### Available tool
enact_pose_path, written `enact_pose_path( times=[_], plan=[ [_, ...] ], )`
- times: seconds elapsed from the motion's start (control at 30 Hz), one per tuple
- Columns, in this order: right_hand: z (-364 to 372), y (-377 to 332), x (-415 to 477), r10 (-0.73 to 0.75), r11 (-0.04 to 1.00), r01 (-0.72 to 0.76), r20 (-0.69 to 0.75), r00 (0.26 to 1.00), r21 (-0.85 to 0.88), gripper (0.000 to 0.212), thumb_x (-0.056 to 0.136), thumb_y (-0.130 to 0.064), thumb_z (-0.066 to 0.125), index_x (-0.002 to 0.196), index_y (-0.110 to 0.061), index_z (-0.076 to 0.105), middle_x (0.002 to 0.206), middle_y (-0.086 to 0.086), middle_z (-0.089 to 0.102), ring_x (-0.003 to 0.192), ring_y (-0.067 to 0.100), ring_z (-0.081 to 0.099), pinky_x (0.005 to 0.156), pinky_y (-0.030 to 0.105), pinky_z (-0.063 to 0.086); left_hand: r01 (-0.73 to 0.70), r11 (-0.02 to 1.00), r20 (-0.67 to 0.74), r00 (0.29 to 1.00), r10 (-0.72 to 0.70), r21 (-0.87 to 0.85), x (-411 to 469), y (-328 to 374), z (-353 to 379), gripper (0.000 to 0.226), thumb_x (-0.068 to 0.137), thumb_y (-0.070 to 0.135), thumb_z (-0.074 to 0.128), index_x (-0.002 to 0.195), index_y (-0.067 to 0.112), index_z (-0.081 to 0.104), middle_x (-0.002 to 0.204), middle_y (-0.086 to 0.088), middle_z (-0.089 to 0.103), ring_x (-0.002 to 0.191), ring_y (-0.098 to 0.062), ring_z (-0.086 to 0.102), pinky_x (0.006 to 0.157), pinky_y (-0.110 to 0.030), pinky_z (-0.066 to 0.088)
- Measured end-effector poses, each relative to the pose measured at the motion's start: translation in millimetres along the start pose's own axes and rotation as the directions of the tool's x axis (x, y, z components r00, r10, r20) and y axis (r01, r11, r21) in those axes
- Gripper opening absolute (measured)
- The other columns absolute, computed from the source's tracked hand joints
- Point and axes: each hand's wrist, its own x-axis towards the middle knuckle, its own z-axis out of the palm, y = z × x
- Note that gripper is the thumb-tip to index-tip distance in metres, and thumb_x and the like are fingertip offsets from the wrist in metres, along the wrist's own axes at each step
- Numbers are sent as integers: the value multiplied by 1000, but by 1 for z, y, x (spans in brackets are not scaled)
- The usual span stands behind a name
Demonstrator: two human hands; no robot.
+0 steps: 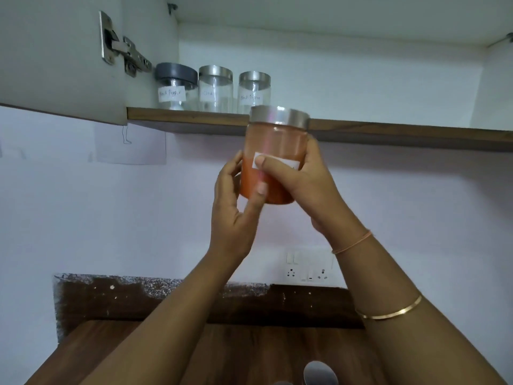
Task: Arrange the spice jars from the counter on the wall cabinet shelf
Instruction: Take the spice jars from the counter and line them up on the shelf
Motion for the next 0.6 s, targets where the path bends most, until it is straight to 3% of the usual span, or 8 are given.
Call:
enact_pose_path(
  times=[0.1, 0.2, 0.27, 0.33, 0.4, 0.5, 0.6],
  plan=[
    [-7, -17, 19, -62, 998, 60, -51, 997, -32, 67, 79, -31, 74, 134, -22, 37, 120, -5, 55, 104, 11, 58, 79, 22, 53, -100, 992, -42, 994, 103, 83, 24, 0, 2, 39, 95, 45, 34, 129, 28, 45, 125, 7, 55, 117, -6, 52, 95, -23, 46],
    [-15, -33, 41, -114, 992, 109, -99, 989, -58, 68, 78, -31, 75, 134, -21, 37, 120, -5, 55, 103, 9, 58, 81, 24, 54, -154, 952, -99, 978, 186, 265, 51, 1, 6, 35, 99, 31, 29, 119, 21, 55, 109, 22, 55, 107, 0, 51, 93, -16, 41],
    [-20, -42, 56, -135, 989, 126, -130, 982, -75, 67, 77, -31, 76, 132, -20, 39, 117, -5, 57, 101, 9, 60, 83, 27, 54, -188, 892, -39, 974, 223, 410, 71, -3, 8, 35, 97, 21, 31, 119, 14, 57, 115, 14, 57, 117, -7, 47, 105, -23, 33],
    [-24, -46, 72, -149, 986, 134, -165, 975, -103, 66, 76, -32, 76, 130, -20, 40, 114, -6, 58, 101, 10, 60, 86, 31, 55, -237, 747, 92, 969, 231, 621, 89, -10, 12, 41, 94, 18, 30, 127, 10, 52, 136, -2, 51, 138, -23, 32, 117, -40, 13],
    [-28, -47, 87, -150, 984, 127, -191, 970, -128, 67, 74, -35, 77, 127, -22, 39, 112, -7, 58, 102, 13, 60, 90, 35, 54, -273, 545, 191, 960, 203, 793, 102, -19, 16, 49, 93, 22, 27, 137, 8, 44, 147, -10, 39, 143, -32, 21, 116, -50, 6],
    [-33, -47, 104, -162, 973, 120, -213, 963, -198, 68, 74, -36, 76, 128, -21, 37, 109, -8, 56, 102, 14, 59, 90, 34, 53, -339, 352, 257, 931, 260, 873, 110, -29, 20, 52, 92, 28, 28, 135, 4, 45, 137, -15, 48, 134, -37, 36, 112, -55, 18],
    [-38, -41, 121, -143, 956, 84, -197, 970, -281, 71, 75, -37, 75, 129, -18, 34, 110, -6, 53, 102, 16, 56, 86, 31, 51, -376, 307, 243, 886, 395, 874, 113, -39, 21, 41, 93, 24, 37, 124, 4, 53, 120, -14, 56, 120, -34, 49, 110, -52, 26]
  ],
)
